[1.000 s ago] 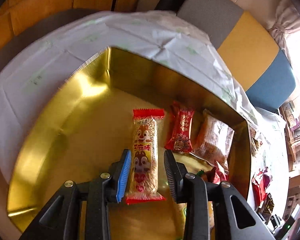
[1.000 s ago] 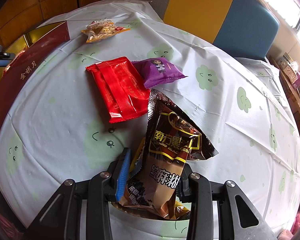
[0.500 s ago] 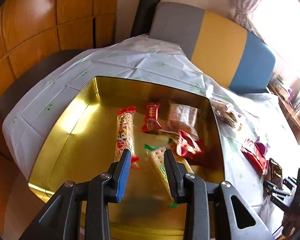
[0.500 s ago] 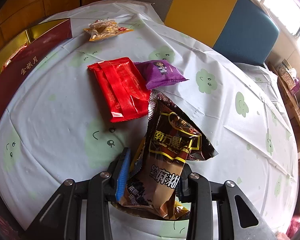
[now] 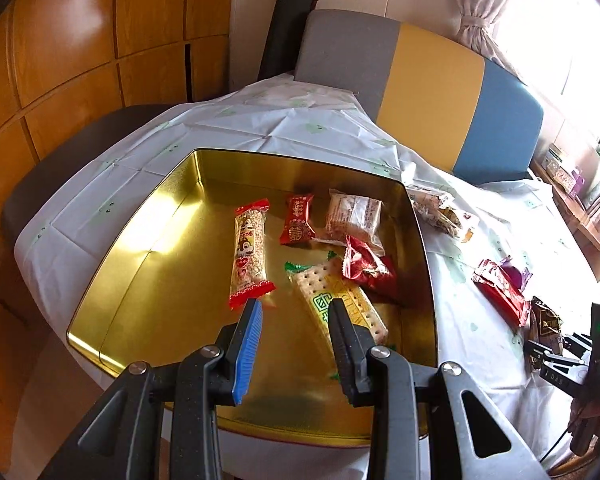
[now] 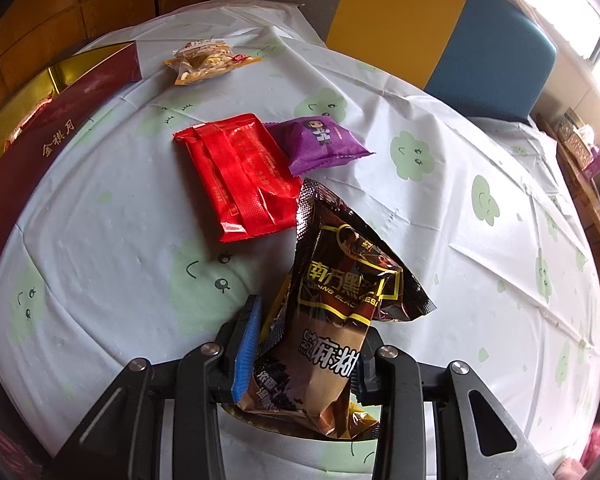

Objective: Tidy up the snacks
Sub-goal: 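Carry the brown sesame sachet into the gold tin and open the right tool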

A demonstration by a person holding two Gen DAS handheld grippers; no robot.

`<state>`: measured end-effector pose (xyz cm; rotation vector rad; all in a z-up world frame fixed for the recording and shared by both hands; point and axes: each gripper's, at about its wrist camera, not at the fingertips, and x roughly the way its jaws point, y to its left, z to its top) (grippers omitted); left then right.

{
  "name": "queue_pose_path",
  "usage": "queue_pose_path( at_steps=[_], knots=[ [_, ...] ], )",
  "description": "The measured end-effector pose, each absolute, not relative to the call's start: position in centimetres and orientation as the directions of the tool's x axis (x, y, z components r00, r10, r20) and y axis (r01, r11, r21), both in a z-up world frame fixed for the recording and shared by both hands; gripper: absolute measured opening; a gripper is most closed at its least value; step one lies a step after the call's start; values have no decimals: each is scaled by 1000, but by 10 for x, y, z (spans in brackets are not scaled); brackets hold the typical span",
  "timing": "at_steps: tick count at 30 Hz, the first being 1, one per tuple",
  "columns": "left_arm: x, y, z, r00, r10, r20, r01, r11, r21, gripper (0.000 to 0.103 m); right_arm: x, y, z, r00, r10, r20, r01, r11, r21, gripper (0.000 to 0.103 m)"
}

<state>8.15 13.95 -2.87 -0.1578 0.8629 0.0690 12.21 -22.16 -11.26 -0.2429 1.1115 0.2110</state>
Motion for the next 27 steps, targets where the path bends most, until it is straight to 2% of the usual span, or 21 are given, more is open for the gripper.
queue_pose_path(
  at_steps=[11, 27],
  knots=[
    [66, 143, -31, 663, 5, -749, -128, 986, -107, 34, 122, -223, -112, 433, 52, -900, -277, 958, -78, 39],
    [59, 160, -40, 661, 0, -751, -157, 978, -138, 34, 111, -217, -108, 414, 33, -910, -229, 971, -69, 35]
  ],
)
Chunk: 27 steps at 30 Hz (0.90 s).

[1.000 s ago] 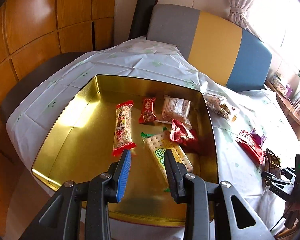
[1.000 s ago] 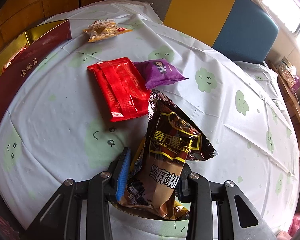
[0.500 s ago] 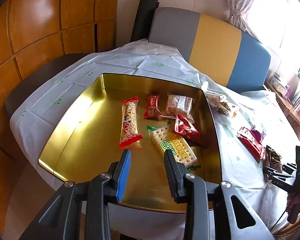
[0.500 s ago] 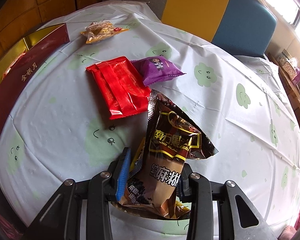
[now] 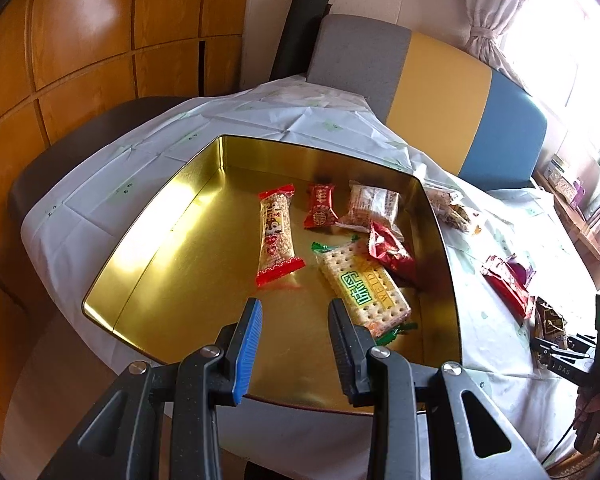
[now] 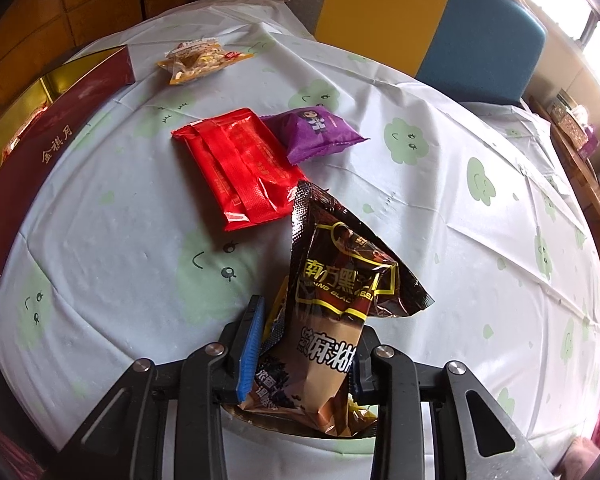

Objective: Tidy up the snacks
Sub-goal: 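Carry the brown sesame sachet into the gold tin and open the right tool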

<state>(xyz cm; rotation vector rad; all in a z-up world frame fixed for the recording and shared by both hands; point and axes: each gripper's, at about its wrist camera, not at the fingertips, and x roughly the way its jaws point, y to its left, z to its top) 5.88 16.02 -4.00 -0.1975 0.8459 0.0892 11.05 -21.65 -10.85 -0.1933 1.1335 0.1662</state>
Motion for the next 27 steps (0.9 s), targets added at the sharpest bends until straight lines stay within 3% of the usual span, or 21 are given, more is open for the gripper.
queue_pose_path(
  at_steps=[8, 16, 27],
  knots=[
    [56, 167, -39, 671, 6, -742, -171, 974, -147, 34, 109, -226, -103, 382, 101, -919, -162, 986, 41, 34],
    [56, 172, -40, 670, 14, -742, -188, 970, -152, 34, 98, -206, -83, 397, 199, -896, -207, 971, 124, 33],
    [55, 192, -33, 692, 55, -719, -245, 956, -162, 34, 100, -104, -30, 415, 397, -818, -426, 880, 211, 33]
  ],
)
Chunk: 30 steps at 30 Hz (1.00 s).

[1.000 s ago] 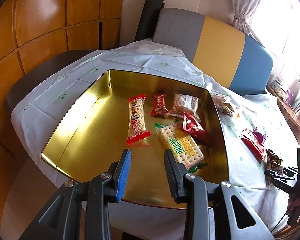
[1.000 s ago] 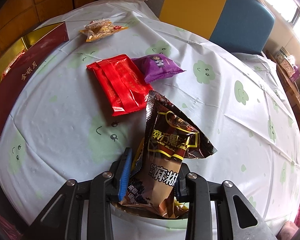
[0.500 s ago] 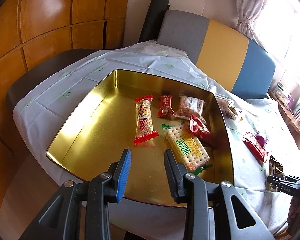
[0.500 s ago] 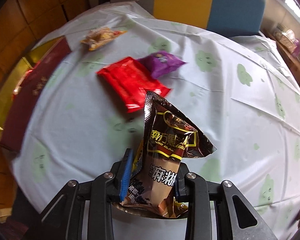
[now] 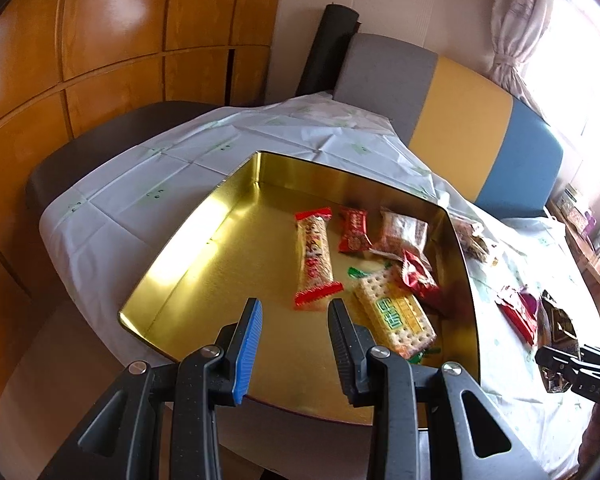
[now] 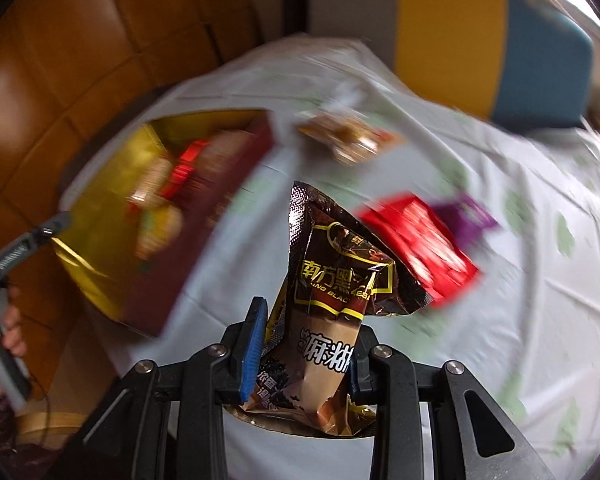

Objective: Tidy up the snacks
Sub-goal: 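Carry the brown sesame sachet into the gold tin and open the right tool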

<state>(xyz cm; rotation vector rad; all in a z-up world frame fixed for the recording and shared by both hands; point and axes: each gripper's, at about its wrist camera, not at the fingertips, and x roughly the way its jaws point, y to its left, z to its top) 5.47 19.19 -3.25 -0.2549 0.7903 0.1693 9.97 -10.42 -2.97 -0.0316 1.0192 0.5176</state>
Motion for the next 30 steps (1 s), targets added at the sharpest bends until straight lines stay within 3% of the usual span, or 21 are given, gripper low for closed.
queue_pose_path(
  at_steps=[11, 30],
  knots=[
    [54, 209, -32, 692, 79, -718, -288, 942, -173, 34, 100, 17, -3, 350, 523, -777, -637, 741, 212, 33],
    [57, 219, -40, 674, 96, -732, -325, 929, -178, 34, 111, 71, -55, 196, 473, -859, -710, 673, 209, 35]
  ],
)
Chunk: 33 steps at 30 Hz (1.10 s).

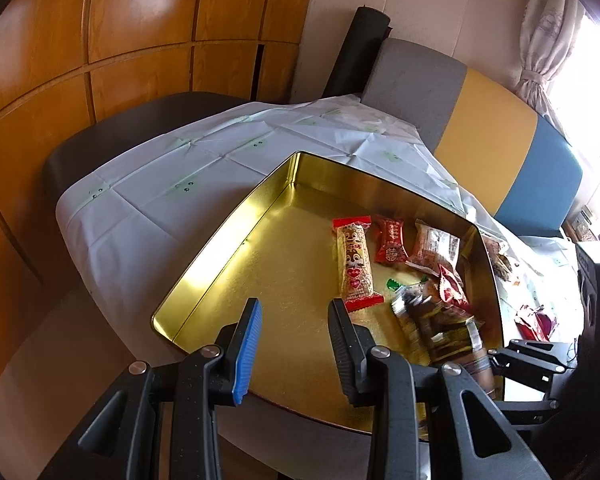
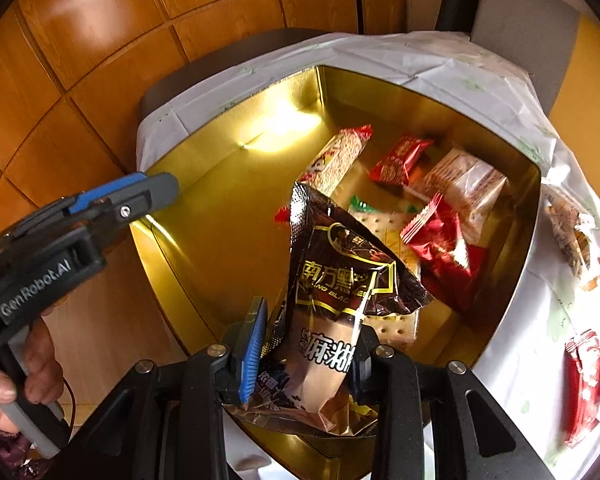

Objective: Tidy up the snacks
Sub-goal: 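Carry the brown sesame sachet into the gold tin and open the right tool, then move both tools back toward the remaining snacks on the table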

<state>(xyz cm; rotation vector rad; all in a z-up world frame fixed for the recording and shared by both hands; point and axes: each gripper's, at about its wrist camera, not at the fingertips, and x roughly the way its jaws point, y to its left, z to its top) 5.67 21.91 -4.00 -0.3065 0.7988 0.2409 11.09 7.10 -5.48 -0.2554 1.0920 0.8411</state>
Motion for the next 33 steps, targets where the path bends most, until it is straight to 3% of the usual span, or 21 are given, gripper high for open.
queue_pose_path(
  at_steps=[5, 11, 15, 19, 21, 33],
  knots=[
    [57, 216, -41, 672, 94, -734, -320, 932, -173, 34, 109, 64, -51, 212, 484, -849, -705, 678, 210, 42],
    [55, 217, -39, 678, 105, -728, -325, 930, -169, 34, 102, 35, -34, 268, 514, -815, -671, 707, 225, 42],
    [55, 217, -37, 681, 106, -724, -324, 931, -168, 34, 97, 2, -19, 355, 516, -780, -629, 749, 209, 64],
    [54, 213, -35, 688, 103, -718, -307, 938, -159, 34, 98, -30, -9, 416, 494, -764, -584, 789, 193, 68],
    [53, 209, -33, 695, 96, -712, -290, 944, -156, 34, 98, -50, -5, 445, 477, -758, -556, 811, 184, 78],
    [54, 174, -24, 707, 61, -705, -183, 978, -98, 34, 111, -184, -16, 521, 304, -798, -298, 940, 164, 80]
  ],
)
